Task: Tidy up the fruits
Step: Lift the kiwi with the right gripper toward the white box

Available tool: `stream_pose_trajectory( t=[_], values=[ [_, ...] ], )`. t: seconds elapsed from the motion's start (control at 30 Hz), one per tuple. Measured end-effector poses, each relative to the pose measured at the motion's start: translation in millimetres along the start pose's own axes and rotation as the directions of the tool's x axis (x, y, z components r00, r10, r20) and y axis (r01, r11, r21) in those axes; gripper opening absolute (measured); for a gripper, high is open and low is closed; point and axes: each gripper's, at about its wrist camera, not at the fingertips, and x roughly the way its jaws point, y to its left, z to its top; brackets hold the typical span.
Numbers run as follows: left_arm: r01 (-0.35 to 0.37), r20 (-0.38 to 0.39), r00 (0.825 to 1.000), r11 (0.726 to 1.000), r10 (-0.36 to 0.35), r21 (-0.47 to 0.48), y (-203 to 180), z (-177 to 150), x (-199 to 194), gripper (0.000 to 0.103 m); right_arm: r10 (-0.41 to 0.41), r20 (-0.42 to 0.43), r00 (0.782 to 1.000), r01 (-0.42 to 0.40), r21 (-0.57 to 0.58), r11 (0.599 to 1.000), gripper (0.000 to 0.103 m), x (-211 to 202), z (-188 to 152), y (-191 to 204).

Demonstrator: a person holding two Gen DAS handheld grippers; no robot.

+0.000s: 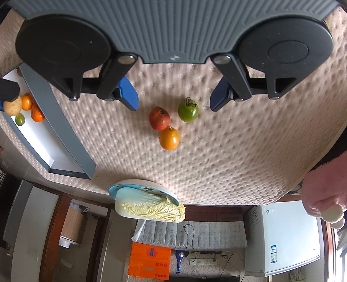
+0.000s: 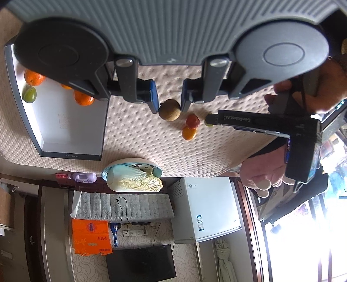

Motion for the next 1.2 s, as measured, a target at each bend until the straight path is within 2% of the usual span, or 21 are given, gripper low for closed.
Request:
stream_pose_trajectory(
  t=[0.2, 0.47, 0.63, 1.2],
  values=[
    [-0.033, -0.036, 0.999, 0.999, 0.033, -0.002, 5, 0, 18, 0.077, -0.004, -0.009, 1.0, 0.004, 0.018, 1.0, 0.025, 4, 0, -4],
    [-0.023, -0.064, 0.998, 0.999, 0.025, 0.026, 4, -1, 34, 0.075, 0.001, -0.017, 1.0, 0.0, 0.019, 1.0, 0.025, 8, 0, -4],
    [-0.014, -0.062, 0.998, 0.999, 0.017, 0.042, 1, -1, 35, 0.07, 0.008, -0.015, 1.0, -0.008, 0.02, 1.0, 0.025, 8, 0, -3],
    [-0.016, -0.079, 0.997, 0.998, 0.02, 0.054, 2, -2, 54, 0.069, 0.007, -0.018, 1.0, -0.006, 0.025, 1.0, 0.025, 8, 0, -4]
  ],
)
